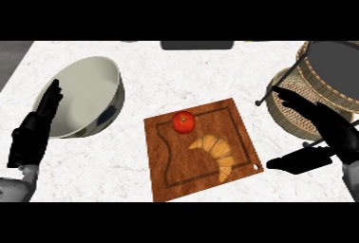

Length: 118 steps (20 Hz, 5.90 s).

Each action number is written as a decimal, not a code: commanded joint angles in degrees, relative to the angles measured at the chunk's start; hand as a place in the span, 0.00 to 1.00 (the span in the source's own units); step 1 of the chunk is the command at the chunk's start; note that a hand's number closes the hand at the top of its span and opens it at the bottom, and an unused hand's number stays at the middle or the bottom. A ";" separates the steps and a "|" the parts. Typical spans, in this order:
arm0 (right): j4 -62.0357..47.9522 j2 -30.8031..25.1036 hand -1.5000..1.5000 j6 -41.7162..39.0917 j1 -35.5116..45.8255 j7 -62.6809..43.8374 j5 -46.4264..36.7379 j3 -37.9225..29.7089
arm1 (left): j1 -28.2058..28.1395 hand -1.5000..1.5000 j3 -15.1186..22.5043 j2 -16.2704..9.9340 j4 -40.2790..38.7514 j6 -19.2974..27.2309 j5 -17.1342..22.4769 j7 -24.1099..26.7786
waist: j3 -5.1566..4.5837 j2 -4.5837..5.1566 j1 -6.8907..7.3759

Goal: Pick the croissant from the cutting board and place it in the tiered basket

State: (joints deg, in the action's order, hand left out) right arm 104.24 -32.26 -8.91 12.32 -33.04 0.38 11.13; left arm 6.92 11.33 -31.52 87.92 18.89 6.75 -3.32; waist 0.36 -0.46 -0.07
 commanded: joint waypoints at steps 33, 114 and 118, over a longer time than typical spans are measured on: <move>-7.31 11.60 0.00 -7.13 17.32 -34.49 -10.52 23.09 | 4.30 0.50 -4.39 6.31 -7.82 -4.58 -5.46 -0.96 | -0.42 0.50 -0.50; -50.89 27.88 1.00 19.53 59.54 -50.44 -86.41 -9.23 | 2.13 0.50 -11.47 12.45 -2.35 -13.88 -13.80 -1.68 | -0.56 0.63 2.80; -55.45 28.41 1.00 13.15 65.29 -49.73 -87.71 -12.86 | 3.77 0.50 -10.77 14.83 -4.32 -11.32 -15.44 -2.88 | -0.49 0.68 1.44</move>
State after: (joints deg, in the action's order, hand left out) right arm 52.39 -4.50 10.30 71.23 -70.11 -84.62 0.85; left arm 10.14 -0.16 -18.05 85.05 6.29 -7.55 -5.60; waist -0.05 0.25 2.34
